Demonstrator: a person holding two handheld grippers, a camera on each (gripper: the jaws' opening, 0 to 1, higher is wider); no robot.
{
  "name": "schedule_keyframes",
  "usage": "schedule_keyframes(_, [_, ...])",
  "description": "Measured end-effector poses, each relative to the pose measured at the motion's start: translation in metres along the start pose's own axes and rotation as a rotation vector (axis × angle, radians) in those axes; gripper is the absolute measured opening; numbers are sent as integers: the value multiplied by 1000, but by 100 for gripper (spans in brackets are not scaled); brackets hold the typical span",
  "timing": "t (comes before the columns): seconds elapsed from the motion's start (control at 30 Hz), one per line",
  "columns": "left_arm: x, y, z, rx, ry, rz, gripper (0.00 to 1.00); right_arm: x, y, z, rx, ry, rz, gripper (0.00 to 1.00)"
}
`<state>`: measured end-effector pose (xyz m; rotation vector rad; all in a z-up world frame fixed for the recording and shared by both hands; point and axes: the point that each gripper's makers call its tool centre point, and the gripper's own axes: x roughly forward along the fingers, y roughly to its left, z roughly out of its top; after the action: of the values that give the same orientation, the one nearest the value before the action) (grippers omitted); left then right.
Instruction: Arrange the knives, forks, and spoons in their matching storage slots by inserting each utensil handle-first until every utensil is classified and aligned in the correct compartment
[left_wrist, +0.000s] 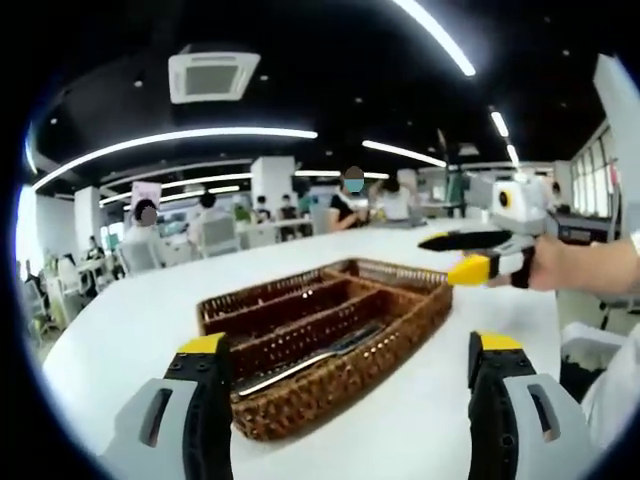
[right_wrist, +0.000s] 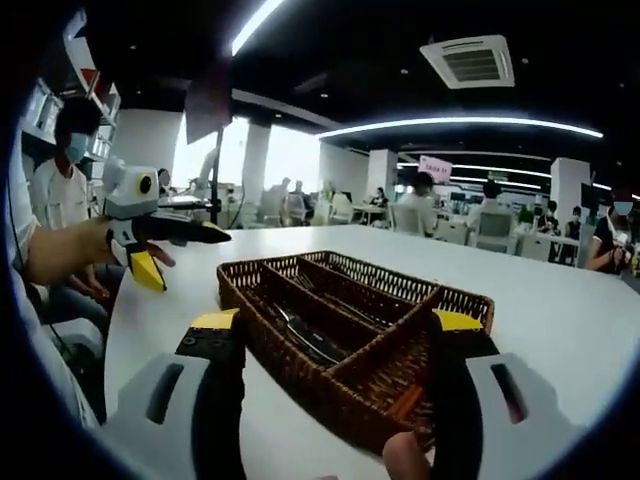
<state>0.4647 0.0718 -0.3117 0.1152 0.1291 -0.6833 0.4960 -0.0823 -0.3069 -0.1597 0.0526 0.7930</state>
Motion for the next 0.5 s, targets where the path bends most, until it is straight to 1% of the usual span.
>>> schedule_keyframes(0.27, [-4, -5, 2, 18, -2, -14, 99, -3, 9, 2, 6, 0, 1, 95])
schedule_keyframes(0.37, [-6, -4, 3, 18, -9, -6, 99, -4, 13, 2, 13, 4, 10, 98])
schedule_keyframes(0.5, [-8, -6, 4, 17, -16, -8, 99, -6, 20, -1, 16, 27, 21, 100])
